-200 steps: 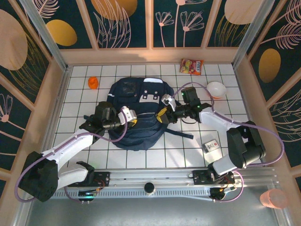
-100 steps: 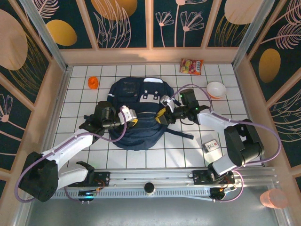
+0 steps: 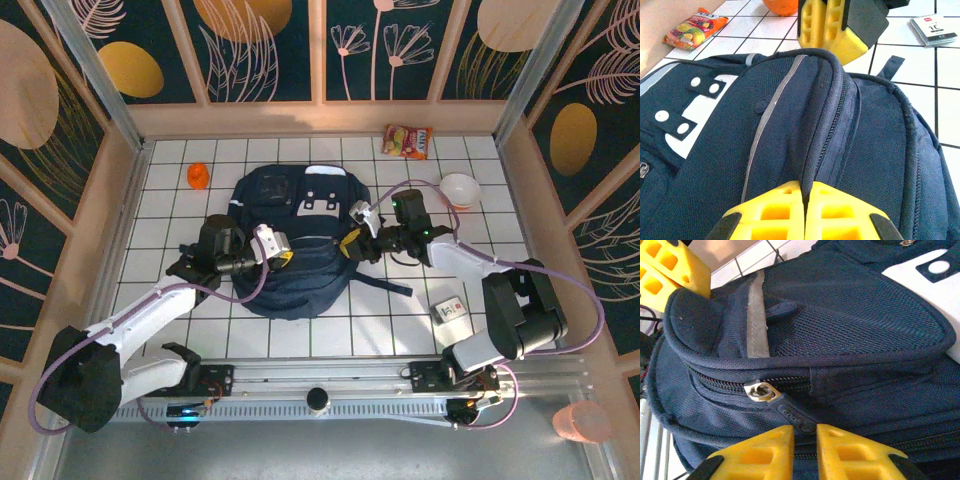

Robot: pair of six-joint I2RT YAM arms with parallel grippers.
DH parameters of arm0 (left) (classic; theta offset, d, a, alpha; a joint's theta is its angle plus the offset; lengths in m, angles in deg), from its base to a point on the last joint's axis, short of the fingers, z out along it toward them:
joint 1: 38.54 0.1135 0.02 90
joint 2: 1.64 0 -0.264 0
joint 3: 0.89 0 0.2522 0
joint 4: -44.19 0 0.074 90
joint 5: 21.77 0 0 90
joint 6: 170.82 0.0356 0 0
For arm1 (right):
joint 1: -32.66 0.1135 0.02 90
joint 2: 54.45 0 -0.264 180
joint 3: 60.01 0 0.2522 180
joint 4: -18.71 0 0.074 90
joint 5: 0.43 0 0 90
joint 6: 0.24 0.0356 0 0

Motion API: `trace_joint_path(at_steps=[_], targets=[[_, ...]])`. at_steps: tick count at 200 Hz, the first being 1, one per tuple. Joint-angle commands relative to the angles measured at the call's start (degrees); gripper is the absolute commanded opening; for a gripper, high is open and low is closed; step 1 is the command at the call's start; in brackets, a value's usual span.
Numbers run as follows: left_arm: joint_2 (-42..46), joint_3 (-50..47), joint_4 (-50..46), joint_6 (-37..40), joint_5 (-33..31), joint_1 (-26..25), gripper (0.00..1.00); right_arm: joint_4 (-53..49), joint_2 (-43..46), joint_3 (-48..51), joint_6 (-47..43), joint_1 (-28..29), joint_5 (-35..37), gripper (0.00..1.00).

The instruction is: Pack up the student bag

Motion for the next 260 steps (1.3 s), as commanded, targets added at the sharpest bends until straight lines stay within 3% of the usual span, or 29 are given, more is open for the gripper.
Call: trace_joint_path(at_steps=[1, 28, 62, 89, 107, 142, 194, 260], targets=[[1.36, 1.87, 5.59, -0.36, 4.93, 0.04, 0.00, 1.27, -1.25, -1.25, -0.94, 0.57, -2.51, 0.31], [1.32, 1.79, 5.73, -0.45, 5.66, 0.09, 0.00, 0.44, -2.91, -3.00, -3.98, 0.85, -5.65, 0.37], [1.27, 1.72, 6.03, -0.71, 6.83, 0.05, 0.00, -1.10, -5.05, -5.65, -8.94, 1.82, -7.39, 0.38], [1.21, 1.44, 6.71, -1.21, 5.43, 0.05, 0.00, -5.07, -4.95, -7.19, -12.18, 1.99, -11.19, 0.29], [0.64, 1.78, 6.48, -2.07, 0.14, 0.06, 0.00, -9.01, -3.44, -7.11, -12.97, 2.00, -12.19, 0.23], [-0.26, 2.84, 3.37, 0.22, -3.98, 0.04, 0.00, -9.90, 1.53, -4.40, -8.37, 2.11, -12.50, 0.22], [-0.26, 2.31, 5.42, -0.79, -1.44, 0.05, 0.00, -10.08, 0.59, -4.63, -5.90, 2.75, -12.85, 0.23], [0.35, 2.41, 5.77, -1.53, -1.54, 0.05, 0.00, -6.03, -2.15, -5.45, 0.86, 2.97, -4.62, 0.20]])
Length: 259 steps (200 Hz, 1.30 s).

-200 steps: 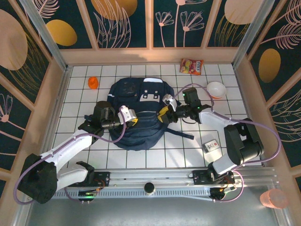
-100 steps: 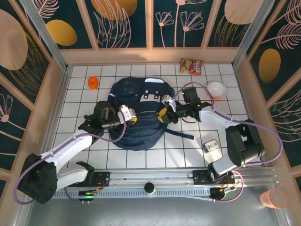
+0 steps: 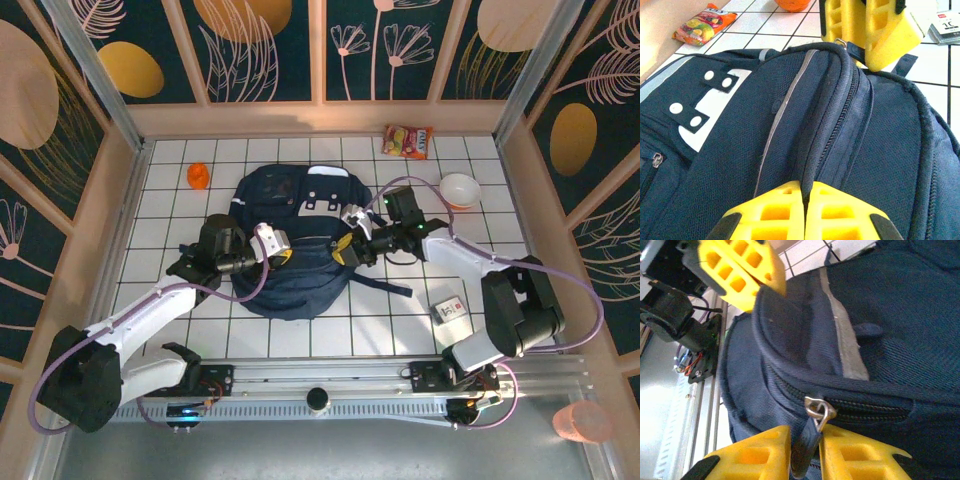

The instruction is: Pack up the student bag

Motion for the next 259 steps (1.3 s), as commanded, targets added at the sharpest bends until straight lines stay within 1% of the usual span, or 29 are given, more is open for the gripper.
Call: trace_joint_path(at_steps=[1, 10, 25, 41, 64, 91, 101, 125, 154, 186, 207, 212, 220, 229, 244, 252, 259], targets=[[0.48, 2.17, 5.62, -1.17, 0.95, 0.02, 0.00, 2.39, -0.81, -0.93, 4.10, 0.49, 2.47, 0.19], [0.40, 2.17, 5.90, -1.93, 0.30, 0.01, 0.00, 2.35, -0.35, -0.89, 4.72, 0.67, 2.75, 0.13], [0.22, 2.17, 6.73, -3.79, -1.61, -0.07, 0.00, 2.23, 1.44, -0.60, 5.98, 0.70, 3.62, 0.00], [0.02, 2.25, 7.65, -5.64, -5.00, -0.47, 0.00, 2.04, 4.25, -0.07, 8.40, 0.76, 6.44, 0.00], [-0.22, 2.84, 8.41, -7.04, -11.74, -1.91, 0.00, 1.57, 7.74, -0.09, 12.99, 1.24, 9.69, 0.00], [-1.58, 4.80, 7.95, -7.28, -17.96, -5.40, 0.00, -0.12, 8.94, -1.97, 16.13, 4.73, 14.15, 0.00], [-2.43, 5.78, 7.73, -8.02, -19.62, -6.75, 0.00, -1.75, 8.66, -3.27, 17.38, 7.16, 16.84, 0.00], [-4.06, 7.72, 8.63, -11.57, -20.61, -9.39, 0.00, -4.99, 7.97, -6.05, 21.97, 10.65, 20.78, 0.00], [-5.51, 9.23, 9.12, -13.53, -20.79, -11.46, 0.00, -9.87, 8.01, -8.11, 24.94, 14.48, 21.71, 0.00], [-6.81, 10.60, 8.19, -15.00, -22.33, -12.43, 0.00, -14.41, 8.20, -10.13, 34.34, 14.59, 23.91, 0.00], [-6.99, 10.76, 10.21, -17.64, -20.19, -13.86, 0.00, -17.49, 7.43, -11.77, 39.32, 13.58, 25.07, 0.00], [-7.14, 10.85, 10.54, -18.19, -19.16, -14.24, 0.00, -18.15, 7.24, -12.06, 40.23, 12.83, 25.20, 0.00], [-7.35, 11.15, 10.56, -19.03, -17.38, -14.65, 0.03, -19.05, 7.05, -12.40, 41.30, 11.32, 25.22, 0.00], [-7.68, 11.62, 10.26, -20.17, -16.60, -15.06, 0.04, -20.13, 7.08, -12.66, 42.15, 9.11, 25.86, 0.00], [-8.32, 12.01, 9.80, -21.77, -17.63, -16.97, 0.04, -24.01, 6.39, -14.12, 43.16, 5.66, 30.26, 0.00], [-8.64, 11.94, 9.79, -22.28, -18.40, -18.73, 0.04, -27.73, 5.45, -16.41, 43.38, 5.44, 34.07, 0.00], [-9.10, 11.85, 10.12, -23.05, -19.03, -19.93, 0.04, -30.85, 3.90, -18.63, 42.25, 5.39, 35.45, 0.00]])
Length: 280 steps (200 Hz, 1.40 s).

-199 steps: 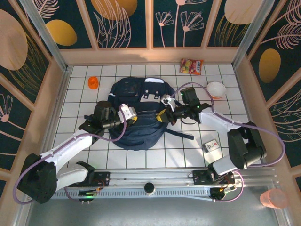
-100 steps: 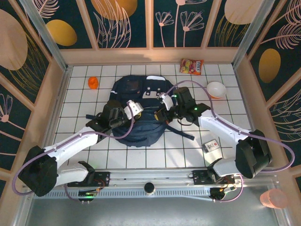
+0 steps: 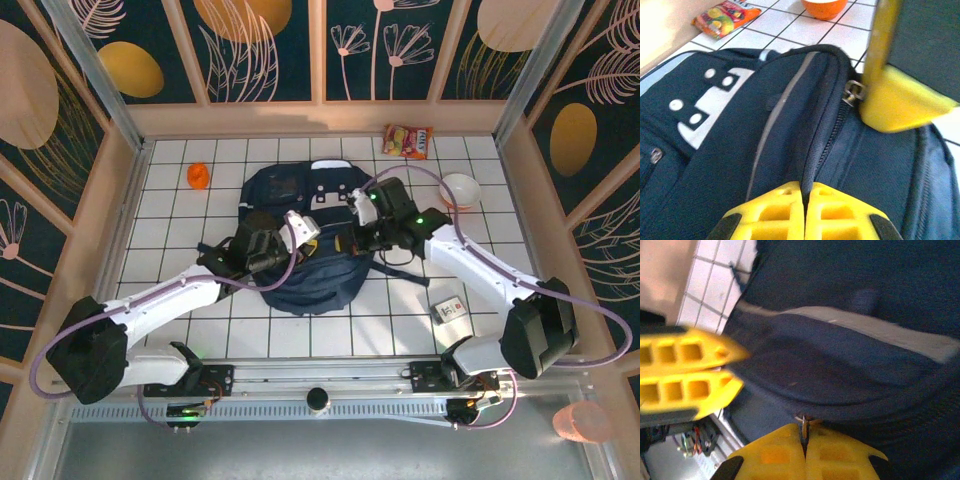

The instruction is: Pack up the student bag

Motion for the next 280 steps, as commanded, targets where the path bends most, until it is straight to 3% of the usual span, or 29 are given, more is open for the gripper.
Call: trace_joint_path(at_steps=[1, 18, 36, 55, 85, 117, 147, 167, 190, 226, 255, 280], targets=[[-0.38, 2.77, 7.55, -5.17, 1.73, -3.95, 0.04, -9.49, -3.23, -6.62, 2.02, -1.97, 6.26, 0.00], [-1.24, 2.03, 11.66, -12.30, -3.66, -4.68, 0.01, -15.24, -6.07, -11.08, -0.27, -1.66, 8.12, 0.00], [-2.29, 2.28, 15.69, -19.17, -8.49, -4.68, 0.00, -15.96, -6.92, -12.12, -0.47, 0.08, 5.42, 0.00], [-3.46, 3.09, 17.88, -20.75, -10.10, -4.78, 0.00, -15.47, -6.54, -11.90, 0.42, 0.70, 1.51, 0.00], [-5.52, 5.04, 16.58, -16.53, -12.90, -4.75, 0.00, -14.96, -5.55, -10.94, 0.99, 1.30, -5.46, 0.00], [-7.36, 5.64, 17.24, -14.12, -5.90, -4.79, 0.00, -7.62, -3.80, -7.15, 4.67, 1.28, -14.42, 0.00], [-6.36, 3.64, 19.04, -11.86, -3.41, -4.70, 0.00, -5.87, -3.26, -6.52, 6.03, -0.11, -12.63, 0.00], [-3.96, -0.08, 20.68, -6.13, -2.62, -4.14, 0.00, -3.93, -0.12, -3.88, 7.98, -4.34, -13.01, 0.22], [-2.04, -2.61, 20.92, -2.96, 5.71, -0.67, 0.00, -2.21, 4.50, -0.16, 9.45, -10.07, -14.71, 0.39], [0.31, -6.23, 23.47, 4.05, 16.33, 2.41, 0.00, 6.32, 10.73, 8.26, 15.44, -16.10, -18.89, 0.45], [-0.54, -6.05, 23.22, 6.44, 22.56, 4.11, 0.00, 19.55, 11.53, 14.05, 25.42, -14.39, -21.58, 0.46], [-0.98, -5.72, 22.78, 7.35, 23.65, 4.09, 0.00, 22.04, 10.62, 14.77, 28.62, -12.59, -20.17, 0.48]])
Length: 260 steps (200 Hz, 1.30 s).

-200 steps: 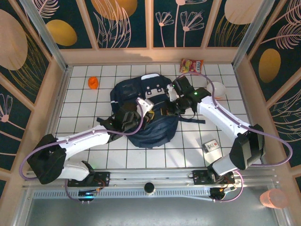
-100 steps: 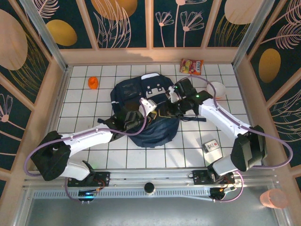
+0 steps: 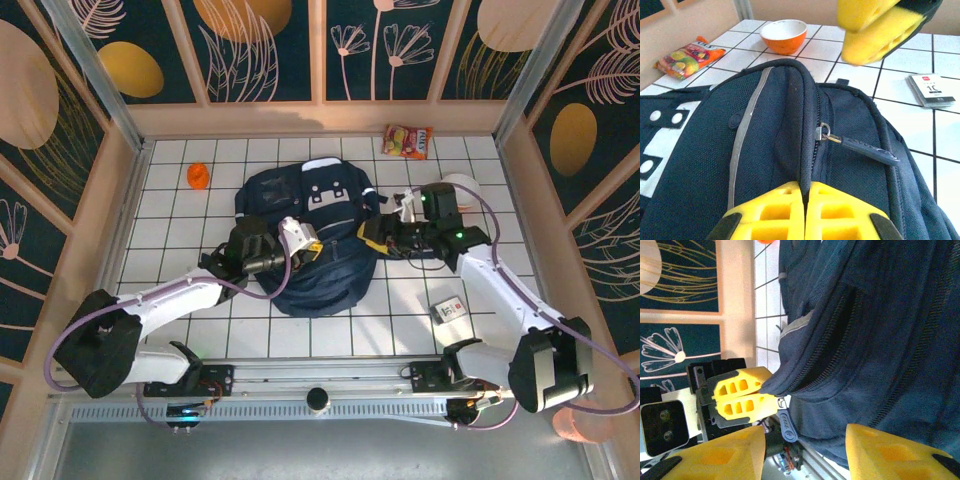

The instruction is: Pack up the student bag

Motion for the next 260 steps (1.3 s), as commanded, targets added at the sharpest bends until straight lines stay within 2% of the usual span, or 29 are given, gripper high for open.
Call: trace_joint_path(at_steps=[1, 47, 82, 104, 113, 140, 150, 173, 197, 213, 222, 240, 260], targets=[[1.00, 1.08, 7.17, 3.42, 8.17, -0.26, 0.00, 8.52, -0.49, 0.53, 6.58, 1.45, -1.46, 0.48], [0.91, 0.99, 7.72, 4.01, 10.60, -0.24, 0.00, 17.74, -2.52, 3.56, 12.53, 2.81, -0.68, 0.49], [1.38, 1.08, 7.23, 5.15, 11.22, -0.28, 0.00, 19.32, -5.39, 2.75, 13.96, 3.51, 1.35, 0.49], [0.84, 1.33, 6.30, 6.59, 11.88, -0.28, 0.00, 25.61, -6.48, 3.79, 17.89, 4.32, 3.20, 0.49], [0.67, 1.52, 5.69, 7.00, 11.55, -0.28, 0.00, 27.36, -7.17, 3.84, 18.90, 4.89, 3.89, 0.43], [0.98, 2.26, 2.64, 7.87, 3.83, 0.17, 0.00, 30.12, -7.07, 4.66, 20.72, 6.67, 9.18, 0.00], [0.51, 2.97, 0.80, 7.64, 0.38, 1.26, 0.00, 32.64, -5.82, 5.85, 22.61, 7.58, 12.89, 0.00], [-0.35, 4.61, -3.32, 6.52, -1.27, 5.09, 0.00, 38.30, -2.76, 8.73, 26.53, 10.73, 22.49, 0.00], [0.12, 6.90, -7.40, 4.30, -6.29, 6.39, 0.16, 44.04, -1.14, 11.17, 29.18, 14.99, 31.84, 0.00], [1.19, 10.23, -13.36, -0.46, -6.75, 6.37, 0.33, 44.96, -1.44, 11.06, 29.75, 17.91, 37.14, 0.00], [1.81, 11.99, -16.83, -5.34, -6.23, 6.33, 0.39, 45.42, -1.85, 10.71, 29.67, 19.48, 39.47, 0.00], [3.10, 14.95, -24.36, -16.31, -5.26, 6.31, 0.44, 47.06, -2.57, 10.50, 29.27, 21.80, 43.21, 0.00], [5.46, 16.02, -30.94, -29.71, -7.74, 6.35, 0.48, 48.83, -3.30, 10.37, 29.22, 23.06, 45.78, 0.00]])
